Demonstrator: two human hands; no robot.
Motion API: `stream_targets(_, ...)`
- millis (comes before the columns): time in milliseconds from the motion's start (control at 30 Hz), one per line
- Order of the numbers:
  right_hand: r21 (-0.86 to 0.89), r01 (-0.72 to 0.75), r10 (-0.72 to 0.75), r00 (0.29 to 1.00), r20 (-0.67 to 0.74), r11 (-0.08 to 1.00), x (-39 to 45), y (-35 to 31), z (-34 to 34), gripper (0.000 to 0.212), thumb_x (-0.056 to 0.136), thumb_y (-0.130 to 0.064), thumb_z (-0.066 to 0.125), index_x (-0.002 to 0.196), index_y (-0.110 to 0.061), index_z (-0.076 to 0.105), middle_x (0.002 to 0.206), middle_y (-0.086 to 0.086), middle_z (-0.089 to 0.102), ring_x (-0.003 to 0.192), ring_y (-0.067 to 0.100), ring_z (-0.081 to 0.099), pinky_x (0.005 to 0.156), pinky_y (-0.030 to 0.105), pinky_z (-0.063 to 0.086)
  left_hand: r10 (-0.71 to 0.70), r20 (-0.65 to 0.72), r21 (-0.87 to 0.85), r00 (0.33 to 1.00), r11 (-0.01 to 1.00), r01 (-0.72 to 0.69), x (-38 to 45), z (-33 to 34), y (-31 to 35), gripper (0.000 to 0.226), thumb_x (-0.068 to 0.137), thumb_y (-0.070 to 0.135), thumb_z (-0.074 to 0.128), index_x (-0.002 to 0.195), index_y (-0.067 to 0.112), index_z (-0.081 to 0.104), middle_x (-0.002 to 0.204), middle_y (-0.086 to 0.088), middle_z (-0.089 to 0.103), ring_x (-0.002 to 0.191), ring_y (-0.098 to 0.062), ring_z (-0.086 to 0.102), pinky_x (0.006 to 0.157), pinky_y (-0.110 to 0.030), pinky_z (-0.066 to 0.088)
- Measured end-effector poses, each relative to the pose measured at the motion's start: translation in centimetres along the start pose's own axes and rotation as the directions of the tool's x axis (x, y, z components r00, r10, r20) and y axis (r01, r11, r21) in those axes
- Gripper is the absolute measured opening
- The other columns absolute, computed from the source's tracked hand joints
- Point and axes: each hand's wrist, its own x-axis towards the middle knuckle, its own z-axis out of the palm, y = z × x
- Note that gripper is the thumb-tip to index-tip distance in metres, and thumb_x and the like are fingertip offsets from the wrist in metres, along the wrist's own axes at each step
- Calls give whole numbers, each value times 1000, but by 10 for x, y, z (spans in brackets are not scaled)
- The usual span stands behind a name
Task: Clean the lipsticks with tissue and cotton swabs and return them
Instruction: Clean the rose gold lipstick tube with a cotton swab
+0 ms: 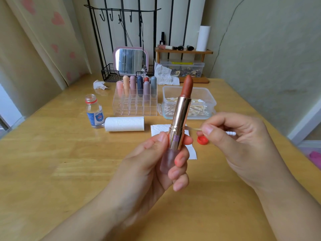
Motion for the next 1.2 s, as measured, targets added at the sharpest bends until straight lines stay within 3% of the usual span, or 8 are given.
stream_targets(167, 3, -51, 51, 999, 9, 999, 0, 2, -1, 14, 77, -33, 61, 67, -26, 68, 66, -13, 67, 63, 14, 58, 61, 23, 45, 75, -110, 83, 991, 994, -66, 3, -5, 2, 28, 85, 30, 64, 98, 5, 68, 69, -4, 54, 53, -13, 46, 48, -25, 44)
stream_targets(300, -58, -250, 246, 967, -62, 967, 4, 19, 2, 17, 88, -17, 65, 72, -22, 69, 65, -14, 68, 62, -2, 59, 60, 9, 43, 207, -315, 317, 926, 943, -103, 6, -13, 13, 28, 87, 28, 46, 94, 6, 63, 69, -4, 55, 55, -15, 47, 52, -25, 44)
stream_targets(400, -193, -383, 385, 923, -29, 903, 6, 35, 11, 16, 88, -16, 63, 74, -20, 69, 71, -15, 66, 58, -10, 54, 52, 5, 36, 301, -396, 499, 868, 864, -72, 8, -24, 19, 19, 86, 29, 55, 90, 10, 56, 72, 0, 59, 63, -13, 53, 64, -26, 47)
stream_targets(633, -464, -369, 454, 887, 83, 805, 26, 68, 45, 22, 83, -18, 67, 67, -33, 64, 76, -10, 60, 70, 4, 53, 66, 22, 43, 425, -489, 658, 761, 753, 1, 12, -54, 31, 8, 92, 12, 54, 92, 20, 56, 75, 8, 66, 83, -15, 60, 79, -29, 47)
stream_targets(867, -569, -293, 439, 888, 136, 768, 36, 88, 80, 17, 83, -25, 67, 71, -37, 63, 79, -12, 62, 97, 13, 53, 86, 25, 41, 405, -544, 718, 735, 678, 158, 11, -76, 32, 8, 92, 16, 58, 90, 19, 65, 78, 2, 68, 80, -16, 60, 91, -40, 49)
stream_targets(1000, -590, -214, 397, 896, 199, 779, 35, 91, 75, 6, 82, -29, 70, 87, -31, 71, 84, -13, 55, 99, 14, 51, 91, 27, 39, 398, -559, 713, 728, 679, 177, 14, -81, 28, 7, 91, 12, 58, 87, 16, 63, 75, 0, 66, 76, -16, 61, 78, -30, 51)
stream_targets(1100, -557, -206, 336, 931, 140, 804, 47, 90, 57, 21, 86, -25, 67, 106, -22, 69, 95, -8, 53, 95, 9, 50, 85, 19, 37, 388, -556, 716, 735, 672, 187, 15, -84, 25, 5, 91, 12, 58, 88, 14, 61, 74, -2, 64, 71, -16, 59, 77, -31, 50)
stream_targets(1200, -657, -240, 371, 926, 66, 714, 62, 97, 31, 36, 94, -24, 55, 130, -19, 54, 126, 0, 55, 117, 15, 49, 99, 23, 35, 386, -559, 711, 734, 678, 184, 15, -86, 21, 5, 92, 12, 57, 90, 14, 61, 74, -3, 64, 70, -14, 60, 72, -25, 51)
